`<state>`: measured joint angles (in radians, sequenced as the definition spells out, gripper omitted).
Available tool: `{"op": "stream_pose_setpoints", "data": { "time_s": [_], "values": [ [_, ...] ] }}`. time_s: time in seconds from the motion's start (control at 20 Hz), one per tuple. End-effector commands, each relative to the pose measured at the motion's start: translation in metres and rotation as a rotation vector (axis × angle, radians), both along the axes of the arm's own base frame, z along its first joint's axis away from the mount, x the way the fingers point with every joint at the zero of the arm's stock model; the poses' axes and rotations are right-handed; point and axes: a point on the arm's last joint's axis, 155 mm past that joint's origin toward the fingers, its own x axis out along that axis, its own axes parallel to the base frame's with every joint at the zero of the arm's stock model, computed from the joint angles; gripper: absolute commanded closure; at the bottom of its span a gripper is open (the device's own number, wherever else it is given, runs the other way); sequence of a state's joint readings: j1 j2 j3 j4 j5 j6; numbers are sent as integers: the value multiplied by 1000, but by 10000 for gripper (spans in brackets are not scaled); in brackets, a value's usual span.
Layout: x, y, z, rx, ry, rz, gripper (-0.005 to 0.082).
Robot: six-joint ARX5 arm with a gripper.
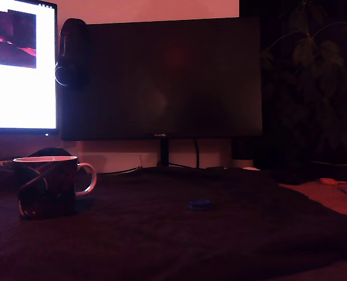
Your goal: Pick up the coffee capsules on the table and drop them inside the coffee cup
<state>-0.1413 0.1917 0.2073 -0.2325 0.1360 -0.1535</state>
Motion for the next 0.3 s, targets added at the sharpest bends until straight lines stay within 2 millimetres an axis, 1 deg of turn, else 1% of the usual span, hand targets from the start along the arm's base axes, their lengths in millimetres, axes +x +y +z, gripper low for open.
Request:
{"op": "stream_pose_setpoints", "data": {
  "time_s": [0.0,0.25],
  "values": [
    [-2,2,-10,-9,16,12,793],
    [-7,4,-9,-25,6,22,793]
  ]
}}
